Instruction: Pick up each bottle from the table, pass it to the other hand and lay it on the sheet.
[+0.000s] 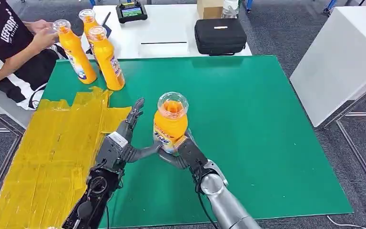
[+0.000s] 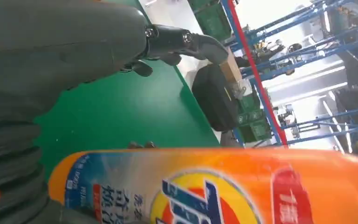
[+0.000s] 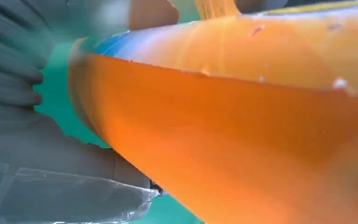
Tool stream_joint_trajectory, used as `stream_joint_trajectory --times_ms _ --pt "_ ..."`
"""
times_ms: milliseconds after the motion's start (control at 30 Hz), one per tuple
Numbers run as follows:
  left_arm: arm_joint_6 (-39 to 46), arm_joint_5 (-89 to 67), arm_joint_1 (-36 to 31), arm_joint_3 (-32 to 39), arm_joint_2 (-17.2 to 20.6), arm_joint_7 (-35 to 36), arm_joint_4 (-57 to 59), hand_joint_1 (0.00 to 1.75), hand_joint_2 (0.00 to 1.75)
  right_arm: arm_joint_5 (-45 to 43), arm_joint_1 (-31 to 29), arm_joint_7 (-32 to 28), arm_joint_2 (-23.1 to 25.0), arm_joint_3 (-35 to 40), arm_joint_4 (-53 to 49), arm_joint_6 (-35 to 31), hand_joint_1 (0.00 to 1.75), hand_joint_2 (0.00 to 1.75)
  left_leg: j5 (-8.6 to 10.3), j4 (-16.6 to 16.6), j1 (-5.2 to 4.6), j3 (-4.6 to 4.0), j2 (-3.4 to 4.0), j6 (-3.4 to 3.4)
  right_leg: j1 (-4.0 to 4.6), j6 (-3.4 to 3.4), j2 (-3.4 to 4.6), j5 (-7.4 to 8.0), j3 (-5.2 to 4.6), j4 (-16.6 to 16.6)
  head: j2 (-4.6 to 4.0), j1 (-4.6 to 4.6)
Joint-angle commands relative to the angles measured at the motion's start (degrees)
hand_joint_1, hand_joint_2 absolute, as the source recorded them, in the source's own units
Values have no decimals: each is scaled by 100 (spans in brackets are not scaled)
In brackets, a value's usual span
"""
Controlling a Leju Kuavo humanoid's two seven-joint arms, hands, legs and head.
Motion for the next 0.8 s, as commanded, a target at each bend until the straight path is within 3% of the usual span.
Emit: stream_joint_trajectory --times_ms 33,333,367,400,467,800 --pt "-8 27 -160 -87 26 58 319 0 175 26 -287 28 16 341 511 6 175 175 -11 -2 5 33 2 -13 4 -10 7 -10 36 -7 0 0" --pt "-4 35 -192 -173 7 65 327 0 175 -20 -449 64 55 419 681 -24 175 175 -7 -3 3 23 2 -10 3 -7 7 -6 24 -5 0 -2" --pt "-9 36 -202 -194 -4 69 331 0 175 -45 -482 52 70 403 710 -51 175 175 -26 0 9 65 7 -24 8 -18 16 -23 68 -7 0 -2" --pt "-10 36 -204 -201 -9 69 330 0 175 -46 -500 47 73 398 713 -62 175 175 -8 -2 3 23 2 -10 3 -7 7 -7 24 -4 0 -2" --pt "-12 36 -205 -206 -16 71 330 0 175 -47 -521 47 81 399 709 -60 175 175 -5 -2 3 17 1 -8 3 -6 5 -4 17 -4 0 -2" --pt "-67 63 -253 -282 -33 107 327 0 175 98 -683 104 132 629 889 -107 175 175 -16 2 6 39 5 -16 5 -12 12 -14 40 -2 0 -2"
